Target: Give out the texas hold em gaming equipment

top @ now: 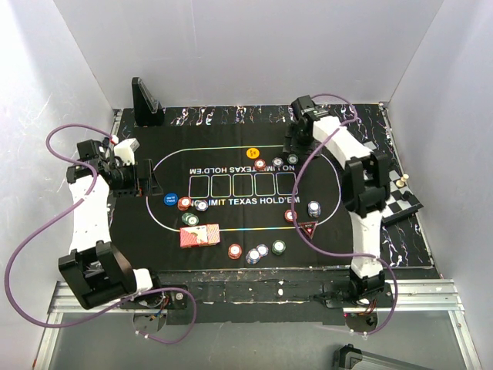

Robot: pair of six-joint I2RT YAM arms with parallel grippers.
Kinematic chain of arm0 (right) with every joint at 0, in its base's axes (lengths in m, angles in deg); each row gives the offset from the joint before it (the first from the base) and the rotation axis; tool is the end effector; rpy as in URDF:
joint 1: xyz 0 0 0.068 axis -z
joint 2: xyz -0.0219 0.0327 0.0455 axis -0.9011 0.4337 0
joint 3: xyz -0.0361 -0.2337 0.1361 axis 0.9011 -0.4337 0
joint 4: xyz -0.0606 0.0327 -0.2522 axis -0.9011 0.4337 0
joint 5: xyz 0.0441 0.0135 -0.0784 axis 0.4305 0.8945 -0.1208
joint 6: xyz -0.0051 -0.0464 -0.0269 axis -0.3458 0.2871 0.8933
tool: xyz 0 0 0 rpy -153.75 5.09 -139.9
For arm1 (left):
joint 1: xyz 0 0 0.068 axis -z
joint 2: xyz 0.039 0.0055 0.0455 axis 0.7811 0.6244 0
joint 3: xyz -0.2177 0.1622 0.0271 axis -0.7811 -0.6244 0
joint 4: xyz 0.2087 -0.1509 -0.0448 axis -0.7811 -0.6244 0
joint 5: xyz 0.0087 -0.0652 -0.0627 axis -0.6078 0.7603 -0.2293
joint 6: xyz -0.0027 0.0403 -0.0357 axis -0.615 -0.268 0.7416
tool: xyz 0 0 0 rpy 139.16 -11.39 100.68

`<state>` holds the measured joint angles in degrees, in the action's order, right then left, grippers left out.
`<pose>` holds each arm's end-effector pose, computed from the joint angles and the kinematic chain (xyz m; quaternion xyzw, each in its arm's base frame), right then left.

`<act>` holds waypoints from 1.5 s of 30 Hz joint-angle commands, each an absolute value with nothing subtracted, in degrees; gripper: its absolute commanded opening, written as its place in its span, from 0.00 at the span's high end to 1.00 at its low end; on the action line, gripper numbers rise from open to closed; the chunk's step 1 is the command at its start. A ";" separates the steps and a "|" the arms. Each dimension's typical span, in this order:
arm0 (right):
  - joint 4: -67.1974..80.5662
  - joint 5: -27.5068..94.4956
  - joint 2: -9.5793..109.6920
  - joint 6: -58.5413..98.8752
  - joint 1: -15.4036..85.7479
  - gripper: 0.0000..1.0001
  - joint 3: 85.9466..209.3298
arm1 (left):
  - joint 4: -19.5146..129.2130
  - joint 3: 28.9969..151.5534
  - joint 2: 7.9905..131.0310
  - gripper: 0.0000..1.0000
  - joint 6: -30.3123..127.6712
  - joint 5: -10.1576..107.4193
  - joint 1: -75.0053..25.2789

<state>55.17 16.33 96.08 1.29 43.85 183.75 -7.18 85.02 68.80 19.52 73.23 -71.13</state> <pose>0.4505 0.1617 0.2186 0.0628 0.9700 0.0119 0.2345 0.2329 0.0632 0.2984 0.0368 0.9419 -0.2036 0.2645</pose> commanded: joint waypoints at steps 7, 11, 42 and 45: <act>53.20 13.72 62.60 -2.63 26.79 0.12 156.24 | -8.78 86.31 63.89 0.00 19.00 73.94 -71.49; 52.67 14.34 55.65 -6.41 18.61 0.11 145.15 | -8.95 85.61 62.66 0.00 19.08 73.68 -71.49; 42.74 18.91 63.72 -13.18 6.47 0.28 126.67 | -9.39 85.61 61.34 0.00 19.43 72.36 -71.49; 42.74 18.91 63.37 -13.27 6.55 0.36 126.15 | -9.39 85.43 61.43 0.00 19.43 72.45 -71.49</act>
<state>44.00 19.20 63.06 -12.20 6.74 127.68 -9.75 85.02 62.77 19.56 72.42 -71.13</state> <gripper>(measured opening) 0.681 0.995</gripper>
